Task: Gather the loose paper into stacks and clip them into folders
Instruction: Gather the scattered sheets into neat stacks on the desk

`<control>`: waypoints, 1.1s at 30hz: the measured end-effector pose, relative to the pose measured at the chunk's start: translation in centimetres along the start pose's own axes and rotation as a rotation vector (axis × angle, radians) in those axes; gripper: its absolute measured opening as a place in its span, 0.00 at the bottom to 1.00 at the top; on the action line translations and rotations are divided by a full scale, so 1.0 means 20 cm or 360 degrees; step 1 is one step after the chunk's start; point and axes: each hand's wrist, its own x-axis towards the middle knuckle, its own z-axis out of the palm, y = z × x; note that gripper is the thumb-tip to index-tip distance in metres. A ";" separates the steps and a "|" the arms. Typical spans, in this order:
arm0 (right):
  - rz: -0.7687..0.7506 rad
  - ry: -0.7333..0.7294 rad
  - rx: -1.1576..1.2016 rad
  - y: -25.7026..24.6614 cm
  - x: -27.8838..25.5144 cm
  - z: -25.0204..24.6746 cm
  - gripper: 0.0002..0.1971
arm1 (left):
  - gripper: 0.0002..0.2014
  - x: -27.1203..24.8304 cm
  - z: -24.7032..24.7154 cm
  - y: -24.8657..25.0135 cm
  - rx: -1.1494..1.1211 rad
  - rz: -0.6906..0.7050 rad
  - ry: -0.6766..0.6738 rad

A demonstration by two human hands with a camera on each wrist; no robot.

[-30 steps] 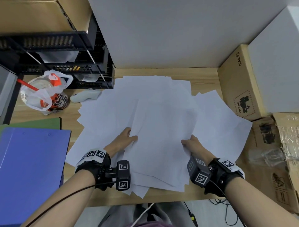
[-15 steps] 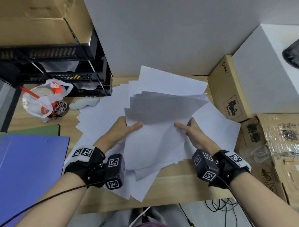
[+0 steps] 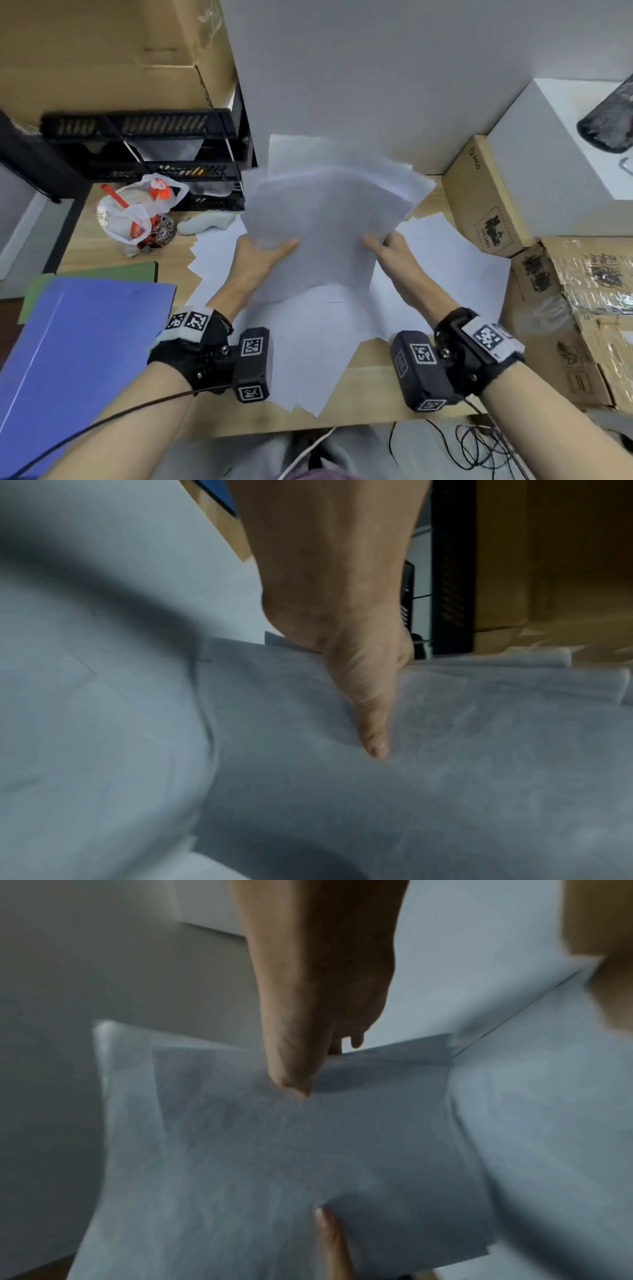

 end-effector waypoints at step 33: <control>0.0083 0.0133 0.0139 0.01 0.07 0.06 0.21 | 0.15 0.04 -0.09 -0.06 -0.0115 -0.0121 -0.0029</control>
